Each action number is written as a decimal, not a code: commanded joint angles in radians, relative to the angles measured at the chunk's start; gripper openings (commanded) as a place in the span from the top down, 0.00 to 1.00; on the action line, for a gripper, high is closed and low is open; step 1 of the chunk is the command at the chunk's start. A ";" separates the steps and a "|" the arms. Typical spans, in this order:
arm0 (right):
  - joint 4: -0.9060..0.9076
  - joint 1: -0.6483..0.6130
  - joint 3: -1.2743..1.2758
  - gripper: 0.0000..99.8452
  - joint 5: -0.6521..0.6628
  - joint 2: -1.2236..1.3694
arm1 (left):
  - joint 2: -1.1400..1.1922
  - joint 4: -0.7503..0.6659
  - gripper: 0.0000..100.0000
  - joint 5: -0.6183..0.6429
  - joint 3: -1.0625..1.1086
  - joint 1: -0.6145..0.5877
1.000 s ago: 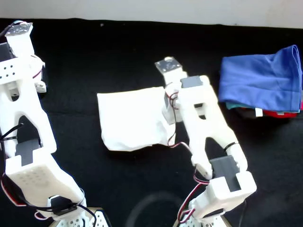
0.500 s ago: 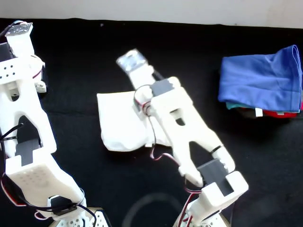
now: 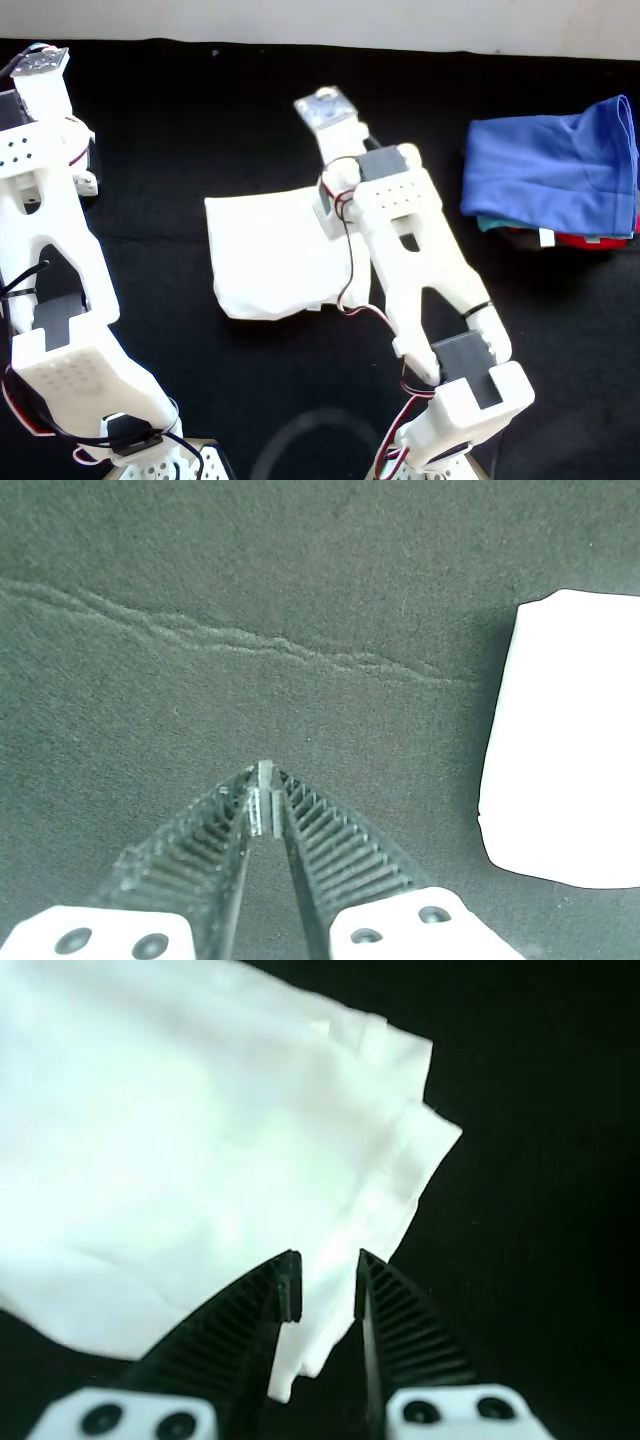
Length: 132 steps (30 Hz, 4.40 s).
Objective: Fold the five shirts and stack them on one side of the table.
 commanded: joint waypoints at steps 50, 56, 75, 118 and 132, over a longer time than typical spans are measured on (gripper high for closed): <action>0.153 0.067 -0.171 0.99 0.074 0.219 | -0.054 0.002 0.99 0.000 -0.038 0.041; 0.154 0.133 -0.171 0.99 0.075 0.216 | -0.054 0.002 0.99 0.000 -0.038 0.041; 0.125 0.010 -0.203 0.99 0.068 0.157 | -0.054 0.002 0.99 0.000 -0.038 0.038; 0.070 -0.142 -0.114 0.99 -0.003 0.151 | -0.056 0.002 0.99 -0.002 -0.038 0.035; 0.145 0.001 -0.070 0.99 0.003 0.150 | -0.056 0.002 0.99 -0.003 -0.038 0.030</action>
